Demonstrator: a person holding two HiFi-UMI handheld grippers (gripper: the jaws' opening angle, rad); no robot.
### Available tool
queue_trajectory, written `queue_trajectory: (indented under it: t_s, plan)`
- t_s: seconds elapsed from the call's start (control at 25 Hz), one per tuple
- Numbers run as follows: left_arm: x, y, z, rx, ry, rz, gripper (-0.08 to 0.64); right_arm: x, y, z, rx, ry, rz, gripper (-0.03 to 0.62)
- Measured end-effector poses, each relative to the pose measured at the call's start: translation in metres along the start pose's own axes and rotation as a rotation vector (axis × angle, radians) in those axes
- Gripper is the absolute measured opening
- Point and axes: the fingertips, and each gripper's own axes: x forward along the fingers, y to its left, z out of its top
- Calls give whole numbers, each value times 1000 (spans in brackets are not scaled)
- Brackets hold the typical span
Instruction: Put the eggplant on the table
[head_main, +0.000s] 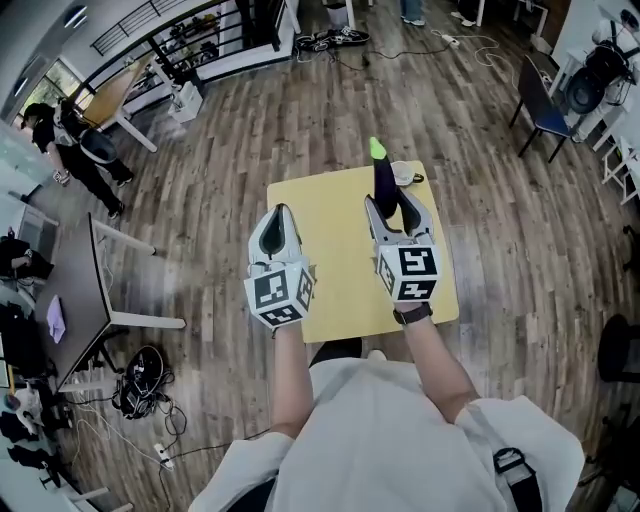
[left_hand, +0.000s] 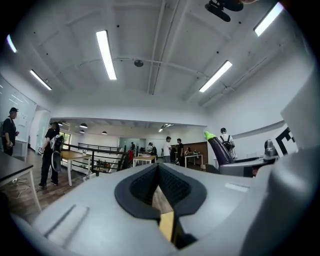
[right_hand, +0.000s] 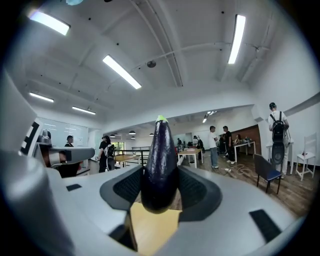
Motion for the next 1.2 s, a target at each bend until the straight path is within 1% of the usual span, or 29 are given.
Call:
queue_trajectory:
  t_s: [0.16,0.28,0.36,0.44,0.6,0.8,1.0,1.2]
  plan:
    - [29,11,-3,-10,6,-18,8,33,1,-4,8,22,4,218]
    - [40,14,-13,-39,-25,-46,7,49,3,-27,16,76,13,218]
    - [46,20,-26,-27,-25,-52,7,59,6,-45,22,117,18,218]
    - [55,28,-41,-16,-1,-51,6,71,10,-60,23,147,23,218]
    - [70,41,-73,-33,69,-64,6,91,16,-89,29,228,29,218]
    - [87,56,-109,-46,123,-93,6,112,17,-133,36,327,4,218]
    - [104,63,-141,-36,160,-105,6,127,12,-171,45,405,-19,218]
    - [124,62,-173,14,193,-132,5,144,7,-205,56,470,-34,218]
